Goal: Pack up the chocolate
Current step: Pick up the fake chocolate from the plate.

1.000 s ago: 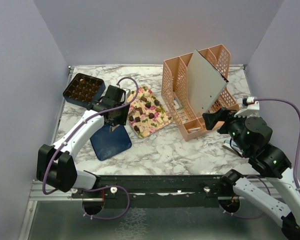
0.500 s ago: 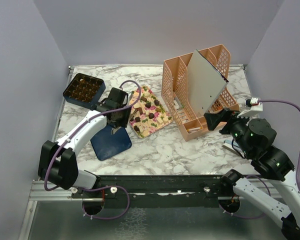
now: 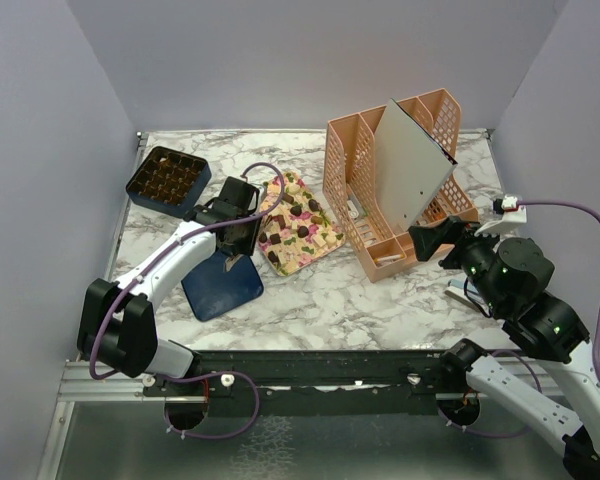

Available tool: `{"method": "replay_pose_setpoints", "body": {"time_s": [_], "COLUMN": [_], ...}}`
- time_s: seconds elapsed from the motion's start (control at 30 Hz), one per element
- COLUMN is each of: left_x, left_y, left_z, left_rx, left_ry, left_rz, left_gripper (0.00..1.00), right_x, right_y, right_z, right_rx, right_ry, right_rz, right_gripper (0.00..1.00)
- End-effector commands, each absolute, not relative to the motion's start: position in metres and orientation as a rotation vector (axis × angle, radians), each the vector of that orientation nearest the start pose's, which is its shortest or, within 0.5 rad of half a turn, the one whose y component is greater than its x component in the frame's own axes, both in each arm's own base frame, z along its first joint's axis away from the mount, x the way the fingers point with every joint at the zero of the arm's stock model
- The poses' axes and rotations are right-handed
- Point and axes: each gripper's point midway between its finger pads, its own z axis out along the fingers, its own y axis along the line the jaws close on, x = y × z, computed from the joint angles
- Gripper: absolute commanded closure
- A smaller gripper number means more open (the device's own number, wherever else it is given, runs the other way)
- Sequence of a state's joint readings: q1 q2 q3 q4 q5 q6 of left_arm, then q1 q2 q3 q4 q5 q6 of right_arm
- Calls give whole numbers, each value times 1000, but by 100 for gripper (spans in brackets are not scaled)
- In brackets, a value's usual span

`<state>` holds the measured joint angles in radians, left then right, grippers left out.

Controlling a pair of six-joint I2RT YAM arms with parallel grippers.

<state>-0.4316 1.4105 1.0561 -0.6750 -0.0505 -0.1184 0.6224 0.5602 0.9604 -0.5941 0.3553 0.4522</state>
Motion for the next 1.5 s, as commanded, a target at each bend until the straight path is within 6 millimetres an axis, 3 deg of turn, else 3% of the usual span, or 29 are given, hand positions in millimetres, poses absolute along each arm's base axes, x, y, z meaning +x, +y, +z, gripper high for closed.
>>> {"method": "replay_pose_setpoints", "body": {"time_s": [0.0,0.4,0.63,0.83,1.07,1.17,1.47], "left_x": [299,314,330,345,369,382,417], "left_y": [-129,-126,-126,-118,-106,-93,-19], "left_z": [116,139,166,178,199,207,202], "left_rx": [375,303,199,153,97,50,-209], "left_ry": [2540,2470,2406,2383,2351,2337,2348], "left_rz": [-99,-66,-57,31,114,142,165], "left_gripper": [65,68,69,69,69,69,69], "right_x": [213,214,213,215,209,208,212], "right_y": [94,86,94,101,100,98,99], "right_z": [320,319,314,304,310,310,306], "right_rx": [122,132,117,100,73,64,38], "right_ry": [1774,1770,1771,1788,1764,1739,1759], "right_rz": [446,398,439,465,474,477,439], "right_gripper": [4,4,4,4,4,4,3]}}
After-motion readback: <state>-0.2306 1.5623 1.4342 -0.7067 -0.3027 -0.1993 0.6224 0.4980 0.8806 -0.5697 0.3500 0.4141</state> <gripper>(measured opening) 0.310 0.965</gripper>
